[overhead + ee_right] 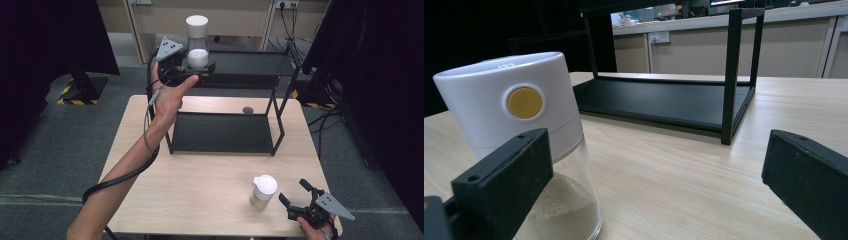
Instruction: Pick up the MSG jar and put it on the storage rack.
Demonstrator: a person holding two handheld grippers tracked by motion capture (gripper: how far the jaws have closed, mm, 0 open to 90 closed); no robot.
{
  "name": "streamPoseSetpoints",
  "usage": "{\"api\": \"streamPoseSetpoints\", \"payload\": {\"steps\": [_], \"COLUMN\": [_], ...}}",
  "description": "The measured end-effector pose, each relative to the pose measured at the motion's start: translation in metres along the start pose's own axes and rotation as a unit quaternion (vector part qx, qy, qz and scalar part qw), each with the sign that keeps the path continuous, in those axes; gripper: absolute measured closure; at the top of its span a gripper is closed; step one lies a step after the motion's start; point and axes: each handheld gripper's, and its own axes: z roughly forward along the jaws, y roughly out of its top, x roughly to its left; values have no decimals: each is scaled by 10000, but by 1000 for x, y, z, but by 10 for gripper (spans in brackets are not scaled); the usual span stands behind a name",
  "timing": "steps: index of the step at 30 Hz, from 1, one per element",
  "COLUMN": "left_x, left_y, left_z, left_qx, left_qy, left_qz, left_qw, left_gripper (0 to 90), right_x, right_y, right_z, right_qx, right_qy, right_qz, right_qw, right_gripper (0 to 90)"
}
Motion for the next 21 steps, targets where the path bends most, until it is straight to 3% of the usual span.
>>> {"api": "streamPoseSetpoints", "payload": {"steps": [12, 21], "left_x": [-9, -14], "left_y": [-18, -40], "left_z": [-18, -33], "left_qx": [-50, -112], "left_qy": [-312, -660], "left_qz": [23, -42], "left_qw": [9995, 9977], "left_gripper": [2, 2], "right_x": [0, 1], "right_y": [0, 0], "right_z": [0, 0], "right_qx": [2, -2], "right_qy": [11, 12], "right_qz": [-2, -12], "right_qw": [10000, 10000], "right_gripper": [4, 4]}}
